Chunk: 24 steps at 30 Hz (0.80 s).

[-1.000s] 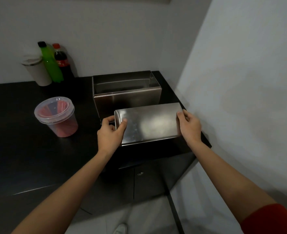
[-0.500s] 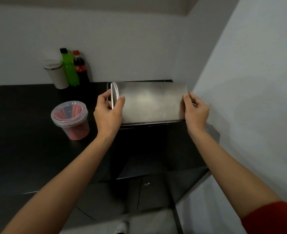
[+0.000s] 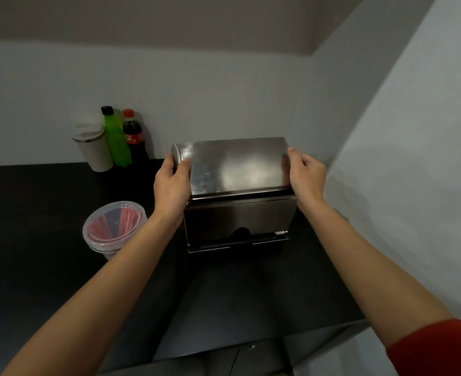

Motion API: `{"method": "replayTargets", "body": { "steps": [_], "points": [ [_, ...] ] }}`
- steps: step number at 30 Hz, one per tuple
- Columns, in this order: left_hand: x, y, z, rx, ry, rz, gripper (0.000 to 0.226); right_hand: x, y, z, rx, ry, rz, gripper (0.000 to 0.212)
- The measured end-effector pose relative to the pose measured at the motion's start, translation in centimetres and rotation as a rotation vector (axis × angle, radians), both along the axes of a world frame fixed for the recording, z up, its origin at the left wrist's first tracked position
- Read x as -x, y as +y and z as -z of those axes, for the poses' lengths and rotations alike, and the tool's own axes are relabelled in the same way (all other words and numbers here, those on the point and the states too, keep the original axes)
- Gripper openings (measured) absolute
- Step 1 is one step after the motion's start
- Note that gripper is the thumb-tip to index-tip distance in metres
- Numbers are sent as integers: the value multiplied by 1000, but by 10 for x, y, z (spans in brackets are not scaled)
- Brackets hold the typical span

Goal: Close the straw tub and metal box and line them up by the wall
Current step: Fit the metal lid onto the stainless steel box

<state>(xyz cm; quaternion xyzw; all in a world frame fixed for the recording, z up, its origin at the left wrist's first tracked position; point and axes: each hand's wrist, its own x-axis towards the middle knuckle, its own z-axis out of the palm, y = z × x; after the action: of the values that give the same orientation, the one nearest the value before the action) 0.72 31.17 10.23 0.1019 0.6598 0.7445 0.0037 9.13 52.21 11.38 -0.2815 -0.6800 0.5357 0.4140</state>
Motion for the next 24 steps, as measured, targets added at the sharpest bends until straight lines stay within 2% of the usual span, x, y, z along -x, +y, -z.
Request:
{"method": "replayTargets", "body": {
  "steps": [2,4,5,6,8,10,14,18,24],
  "points": [
    [4,1,0,45,-27,13,43,6,3,5,-16,-39,-7,56],
    [6,2,-1,79,-62,23,22,11,5,9,-21,-83,-24,40],
    [8,3,-2,83,-74,24,25,13,7,11,-18,-98,-37,24],
    [9,3,-1,92,-83,29,29,15,9,13,-29,-124,-36,25],
    [13,3,2,132,-96,34,53,15,10,15,-57,-160,-27,35],
    [14,4,5,177,-135,54,62,16,12,17,-82,-198,-17,32],
    [13,10,9,219,-186,67,62,15,15,18,-98,-288,2,28],
    [12,15,8,230,-186,75,67,16,17,18,-106,-260,47,27],
    [11,19,8,284,-183,29,70,14,20,22,-76,-323,39,36]
  ]
}}
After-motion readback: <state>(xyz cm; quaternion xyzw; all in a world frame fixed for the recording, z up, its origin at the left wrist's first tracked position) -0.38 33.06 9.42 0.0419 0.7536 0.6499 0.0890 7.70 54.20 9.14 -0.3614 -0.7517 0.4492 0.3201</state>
